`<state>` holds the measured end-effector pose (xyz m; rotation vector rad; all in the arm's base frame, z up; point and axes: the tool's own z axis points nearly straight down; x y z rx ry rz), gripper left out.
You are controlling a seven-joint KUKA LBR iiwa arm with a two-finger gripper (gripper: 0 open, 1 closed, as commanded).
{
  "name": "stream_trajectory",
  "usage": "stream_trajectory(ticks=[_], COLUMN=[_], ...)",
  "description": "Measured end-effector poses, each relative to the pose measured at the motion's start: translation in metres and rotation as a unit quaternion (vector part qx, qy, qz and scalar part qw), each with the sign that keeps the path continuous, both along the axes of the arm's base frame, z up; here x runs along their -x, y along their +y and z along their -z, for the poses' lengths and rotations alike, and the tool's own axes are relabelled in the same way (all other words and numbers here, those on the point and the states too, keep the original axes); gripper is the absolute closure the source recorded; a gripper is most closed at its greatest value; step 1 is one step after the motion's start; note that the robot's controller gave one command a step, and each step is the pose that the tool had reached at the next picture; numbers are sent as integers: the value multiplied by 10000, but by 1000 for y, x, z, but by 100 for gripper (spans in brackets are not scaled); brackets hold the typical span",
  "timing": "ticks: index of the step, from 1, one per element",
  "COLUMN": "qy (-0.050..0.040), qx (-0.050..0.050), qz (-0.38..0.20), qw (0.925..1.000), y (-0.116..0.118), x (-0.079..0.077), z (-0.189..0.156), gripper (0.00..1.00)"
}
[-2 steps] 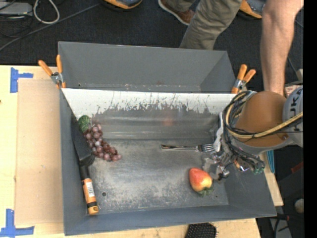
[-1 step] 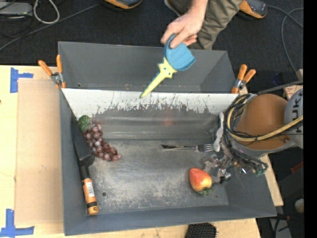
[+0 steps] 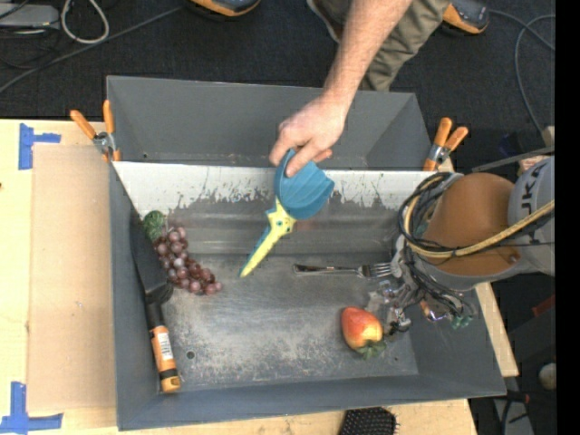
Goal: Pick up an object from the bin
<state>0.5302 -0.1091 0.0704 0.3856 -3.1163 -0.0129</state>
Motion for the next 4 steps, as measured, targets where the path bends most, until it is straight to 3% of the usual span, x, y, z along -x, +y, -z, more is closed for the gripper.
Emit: stream_trajectory(ticks=[1, 2, 4], qy=[-13, -10, -16], qx=[-1, -5, -9], qz=[-918, -438, -1069], qw=[9958, 9990, 9943], y=[0, -1, 4], x=[-12, -16, -7], z=[0, 0, 0], gripper=[100, 100, 100])
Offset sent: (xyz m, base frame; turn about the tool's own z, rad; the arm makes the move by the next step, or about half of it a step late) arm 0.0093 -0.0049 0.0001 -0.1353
